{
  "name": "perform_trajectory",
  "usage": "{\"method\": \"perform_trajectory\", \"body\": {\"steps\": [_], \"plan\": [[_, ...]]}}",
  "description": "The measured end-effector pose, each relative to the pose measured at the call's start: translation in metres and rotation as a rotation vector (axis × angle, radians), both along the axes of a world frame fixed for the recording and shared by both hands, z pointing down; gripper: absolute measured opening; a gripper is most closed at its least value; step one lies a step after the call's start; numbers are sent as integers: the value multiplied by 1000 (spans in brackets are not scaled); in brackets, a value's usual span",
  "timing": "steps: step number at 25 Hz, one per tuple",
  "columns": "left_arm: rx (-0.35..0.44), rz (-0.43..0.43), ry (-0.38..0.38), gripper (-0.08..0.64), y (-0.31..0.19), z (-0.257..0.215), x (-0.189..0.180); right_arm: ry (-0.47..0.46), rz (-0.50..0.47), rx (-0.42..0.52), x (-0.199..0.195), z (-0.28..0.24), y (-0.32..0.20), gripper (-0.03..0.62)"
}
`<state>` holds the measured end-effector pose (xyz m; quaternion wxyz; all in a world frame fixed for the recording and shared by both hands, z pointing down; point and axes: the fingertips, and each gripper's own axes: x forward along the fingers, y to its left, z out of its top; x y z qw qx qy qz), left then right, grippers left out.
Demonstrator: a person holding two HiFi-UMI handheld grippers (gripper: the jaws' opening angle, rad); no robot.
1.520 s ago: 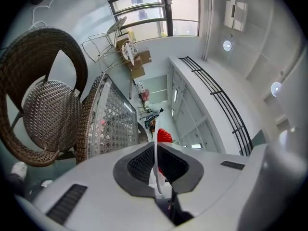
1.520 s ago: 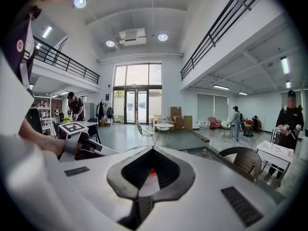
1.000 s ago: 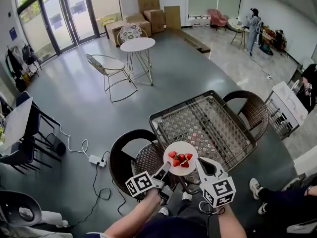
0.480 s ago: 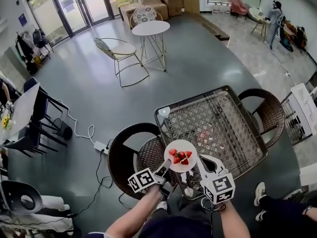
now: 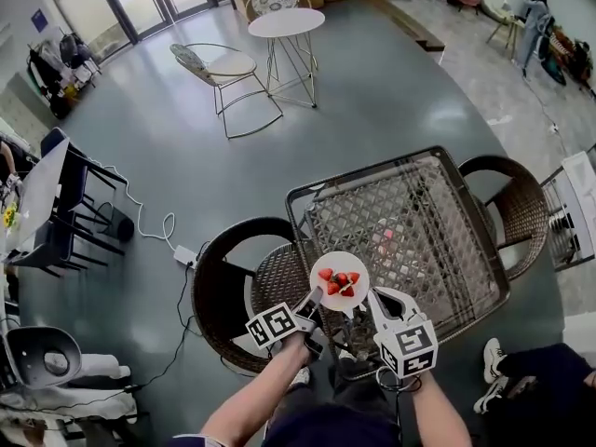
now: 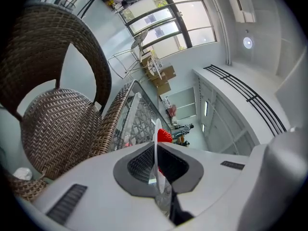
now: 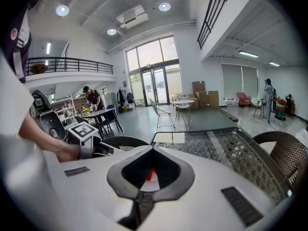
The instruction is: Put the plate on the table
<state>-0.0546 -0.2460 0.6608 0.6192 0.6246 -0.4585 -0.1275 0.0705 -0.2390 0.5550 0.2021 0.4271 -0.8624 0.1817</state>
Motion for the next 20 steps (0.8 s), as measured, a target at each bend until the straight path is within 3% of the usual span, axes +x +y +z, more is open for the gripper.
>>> {"method": "perform_trajectory", "body": {"steps": [20], "plan": [[-60, 24, -48, 17, -37, 51, 23, 0, 59, -67, 31, 33, -19, 3]]}}
